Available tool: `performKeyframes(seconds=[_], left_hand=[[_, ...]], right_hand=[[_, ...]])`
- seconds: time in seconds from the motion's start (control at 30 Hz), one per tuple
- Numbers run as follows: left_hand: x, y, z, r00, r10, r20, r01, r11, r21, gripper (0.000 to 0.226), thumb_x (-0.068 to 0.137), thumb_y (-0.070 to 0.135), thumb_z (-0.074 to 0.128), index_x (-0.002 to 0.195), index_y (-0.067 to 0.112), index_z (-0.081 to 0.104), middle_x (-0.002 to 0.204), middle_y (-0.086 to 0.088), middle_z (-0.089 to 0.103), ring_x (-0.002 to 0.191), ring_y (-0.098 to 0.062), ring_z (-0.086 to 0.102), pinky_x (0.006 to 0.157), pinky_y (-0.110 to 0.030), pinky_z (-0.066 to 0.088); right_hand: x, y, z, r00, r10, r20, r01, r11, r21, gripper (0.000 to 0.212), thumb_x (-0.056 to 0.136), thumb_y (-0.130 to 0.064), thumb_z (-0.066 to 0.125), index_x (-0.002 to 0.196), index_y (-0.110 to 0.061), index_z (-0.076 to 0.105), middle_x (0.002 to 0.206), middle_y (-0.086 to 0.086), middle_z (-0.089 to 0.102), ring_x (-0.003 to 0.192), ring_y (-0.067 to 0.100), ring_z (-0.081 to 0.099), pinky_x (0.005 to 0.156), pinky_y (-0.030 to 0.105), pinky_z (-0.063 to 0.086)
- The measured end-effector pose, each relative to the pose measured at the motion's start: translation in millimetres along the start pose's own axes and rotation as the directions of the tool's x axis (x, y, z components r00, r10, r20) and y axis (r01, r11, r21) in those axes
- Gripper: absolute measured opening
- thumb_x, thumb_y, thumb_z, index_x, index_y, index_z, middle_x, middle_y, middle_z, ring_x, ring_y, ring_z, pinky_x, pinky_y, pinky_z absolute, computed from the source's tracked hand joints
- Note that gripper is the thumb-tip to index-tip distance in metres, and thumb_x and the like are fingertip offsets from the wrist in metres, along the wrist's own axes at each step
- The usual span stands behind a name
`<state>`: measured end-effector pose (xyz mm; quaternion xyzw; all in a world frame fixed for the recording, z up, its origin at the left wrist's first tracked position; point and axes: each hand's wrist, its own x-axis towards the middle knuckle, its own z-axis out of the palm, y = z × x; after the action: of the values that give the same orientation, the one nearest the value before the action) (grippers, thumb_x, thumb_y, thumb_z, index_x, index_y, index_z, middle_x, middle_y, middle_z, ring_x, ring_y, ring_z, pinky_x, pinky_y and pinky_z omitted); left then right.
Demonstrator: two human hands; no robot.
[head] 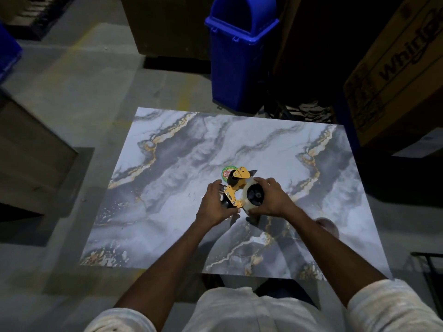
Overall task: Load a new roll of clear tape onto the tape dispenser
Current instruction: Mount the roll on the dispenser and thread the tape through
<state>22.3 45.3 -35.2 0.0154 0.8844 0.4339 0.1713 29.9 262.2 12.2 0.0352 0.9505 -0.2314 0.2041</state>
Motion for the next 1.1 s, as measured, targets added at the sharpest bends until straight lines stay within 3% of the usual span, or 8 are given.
performKeyframes(seconds=[0.13,0.27,0.4,0.5,0.6,0.73,0.93,1.1], left_hand=[[-6,7,4,0.998,0.046,0.032,-0.048,0.998,0.039,0.108,0.062,0.031,0.098,0.152,0.017,0.040,0.144,-0.005,0.050,0.119,-0.027,0.060,0.086,-0.030,0.048],[-15,18,3,0.995,0.095,0.031,-0.097,0.993,0.068,0.113,0.059,0.027,0.100,0.154,0.020,0.038,0.149,-0.003,0.047,0.120,-0.027,0.059,0.085,-0.030,0.050],[-27,32,5,0.994,0.113,-0.002,-0.112,0.986,0.128,0.111,0.061,0.025,0.098,0.154,0.018,0.039,0.151,-0.001,0.047,0.114,-0.030,0.064,0.081,-0.041,0.059],[-35,40,9,0.994,0.100,-0.044,-0.093,0.986,0.140,0.105,0.064,0.023,0.094,0.154,0.017,0.040,0.150,0.000,0.048,0.112,-0.032,0.066,0.078,-0.040,0.056],[-43,46,12,0.992,0.101,-0.075,-0.089,0.986,0.139,0.098,0.069,0.023,0.092,0.153,0.017,0.042,0.147,0.001,0.050,0.111,-0.029,0.067,0.076,-0.035,0.053],[-55,57,16,0.981,0.155,-0.120,-0.139,0.981,0.135,0.088,0.070,0.022,0.090,0.146,0.023,0.045,0.138,0.006,0.051,0.101,-0.023,0.069,0.068,-0.031,0.048],[-62,64,18,0.980,0.165,-0.111,-0.140,0.969,0.201,0.100,0.064,0.016,0.092,0.151,0.018,0.042,0.144,0.002,0.050,0.101,-0.033,0.069,0.073,-0.045,0.059],[-55,65,9,0.990,0.110,-0.090,-0.096,0.985,0.146,0.096,0.071,0.018,0.091,0.155,0.018,0.043,0.150,-0.001,0.052,0.119,-0.030,0.064,0.082,-0.027,0.044]], right_hand=[[-22,9,11,0.998,0.022,-0.052,-0.022,1.000,0.001,0.115,0.053,-0.066,0.077,0.150,-0.030,0.026,0.131,0.009,0.045,0.123,0.031,0.043,0.093,0.044,0.051],[-32,11,17,0.993,0.054,-0.101,-0.053,0.999,0.013,0.118,0.057,-0.077,0.070,0.152,-0.025,0.024,0.141,0.008,0.042,0.129,0.031,0.041,0.100,0.049,0.048],[-45,12,26,0.925,-0.034,-0.378,0.043,0.999,0.016,0.078,0.076,-0.064,0.066,0.137,-0.018,0.048,0.129,0.007,0.054,0.118,0.029,0.050,0.092,0.043,0.050],[-50,8,29,0.844,-0.118,-0.523,0.080,0.992,-0.095,0.046,0.083,-0.051,0.068,0.116,-0.019,0.063,0.110,0.005,0.059,0.104,0.027,0.052,0.080,0.040,0.048],[-49,-2,27,0.864,-0.160,-0.478,0.088,0.981,-0.170,0.035,0.084,-0.044,0.071,0.106,-0.017,0.070,0.095,0.006,0.061,0.097,0.030,0.055,0.067,0.037,0.048],[-36,-15,9,0.946,-0.141,-0.292,0.053,0.955,-0.290,0.037,0.082,-0.043,0.069,0.107,-0.015,0.070,0.107,0.012,0.059,0.111,0.032,0.051,0.073,0.040,0.051],[-30,-31,-9,0.964,-0.162,-0.211,0.065,0.913,-0.402,0.017,0.086,-0.024,0.065,0.093,-0.012,0.075,0.100,0.010,0.069,0.102,0.030,0.061,0.068,0.031,0.043],[-26,-41,-14,0.975,-0.134,-0.178,0.066,0.937,-0.343,0.011,0.081,-0.013,0.063,0.084,-0.009,0.073,0.093,0.012,0.071,0.090,0.034,0.067,0.068,0.031,0.045]])
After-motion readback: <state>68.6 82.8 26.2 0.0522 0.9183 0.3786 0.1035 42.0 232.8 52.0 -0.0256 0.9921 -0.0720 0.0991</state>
